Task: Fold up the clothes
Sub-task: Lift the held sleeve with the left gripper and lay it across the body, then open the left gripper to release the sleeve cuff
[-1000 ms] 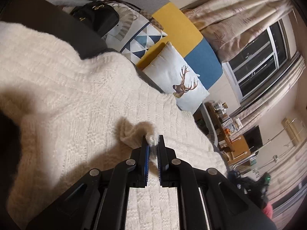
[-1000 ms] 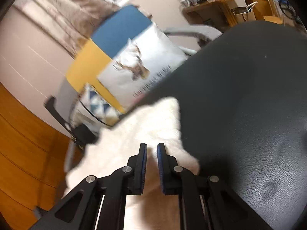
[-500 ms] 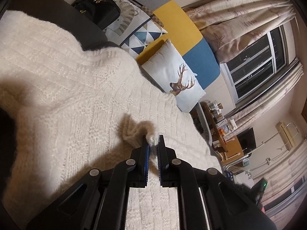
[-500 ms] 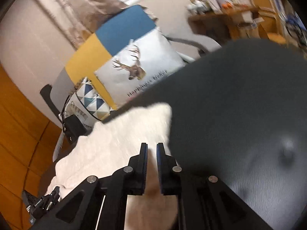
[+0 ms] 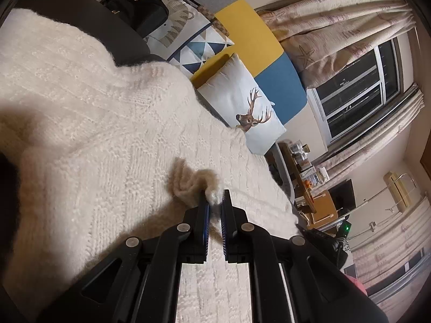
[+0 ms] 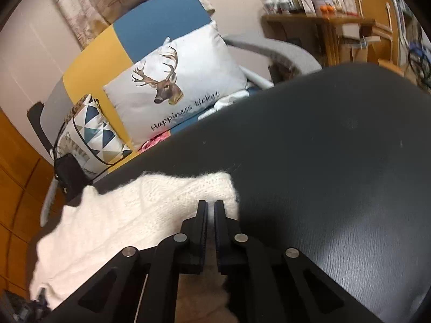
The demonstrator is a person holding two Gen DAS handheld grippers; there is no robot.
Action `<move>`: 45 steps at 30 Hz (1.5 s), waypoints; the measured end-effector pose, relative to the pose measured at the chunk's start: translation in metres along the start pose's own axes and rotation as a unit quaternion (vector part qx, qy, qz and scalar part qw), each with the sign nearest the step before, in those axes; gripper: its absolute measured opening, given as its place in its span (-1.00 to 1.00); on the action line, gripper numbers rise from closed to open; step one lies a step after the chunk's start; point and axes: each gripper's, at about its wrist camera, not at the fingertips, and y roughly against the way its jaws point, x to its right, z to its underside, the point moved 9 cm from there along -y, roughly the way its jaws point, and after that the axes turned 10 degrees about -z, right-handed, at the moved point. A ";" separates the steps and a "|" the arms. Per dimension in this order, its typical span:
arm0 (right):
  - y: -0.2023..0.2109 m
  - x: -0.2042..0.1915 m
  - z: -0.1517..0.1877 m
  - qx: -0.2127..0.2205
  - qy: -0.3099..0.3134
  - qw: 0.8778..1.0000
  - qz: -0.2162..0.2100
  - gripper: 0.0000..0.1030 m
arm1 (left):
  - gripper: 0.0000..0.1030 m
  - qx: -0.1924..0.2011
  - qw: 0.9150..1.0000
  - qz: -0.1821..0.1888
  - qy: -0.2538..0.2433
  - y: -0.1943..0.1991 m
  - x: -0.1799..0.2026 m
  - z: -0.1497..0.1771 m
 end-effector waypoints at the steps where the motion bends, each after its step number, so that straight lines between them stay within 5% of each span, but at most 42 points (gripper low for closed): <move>1: -0.002 0.000 -0.001 0.003 0.007 1.000 0.002 -0.97 | -0.85 -0.001 1.000 0.001 0.000 0.000 0.000 0.000; 9: 0.059 -0.012 0.006 0.023 -0.023 0.998 -0.047 -0.80 | -0.85 -0.001 1.000 0.004 0.002 -0.001 0.000 0.000; 14: 0.067 -0.030 0.037 -0.012 0.004 0.998 -0.056 -0.80 | -0.85 -0.001 1.000 0.005 0.003 -0.001 0.000 0.000; 23: 0.061 -0.014 0.077 -0.046 0.054 0.997 0.017 -0.92 | -0.85 0.000 1.000 0.007 0.005 -0.001 0.000 0.000; 31: 0.059 0.004 0.067 -0.045 0.022 0.998 0.024 -0.94 | -0.84 0.000 1.000 0.007 0.004 -0.001 -0.001 0.000; 33: 0.068 -0.005 0.060 -0.043 0.031 0.998 0.023 -0.78 | -0.84 -0.001 1.000 0.006 0.003 -0.001 -0.001 0.000; 36: 0.083 -0.037 0.046 -0.003 0.095 0.996 0.000 -0.78 | -0.84 -0.002 1.000 0.005 0.001 -0.002 -0.001 0.000; 40: 0.051 -0.068 0.047 -0.039 0.151 0.988 -0.002 -0.77 | -0.84 -0.001 1.000 0.006 0.001 -0.001 -0.001 0.001; 43: 0.028 -0.049 0.054 -0.072 0.155 0.984 0.054 -0.83 | -0.84 -0.001 1.000 0.006 0.002 -0.002 0.000 0.001; 45: 0.031 -0.038 0.050 -0.054 0.123 0.990 0.040 -0.85 | -0.83 -0.002 1.000 0.003 0.001 -0.002 0.000 0.001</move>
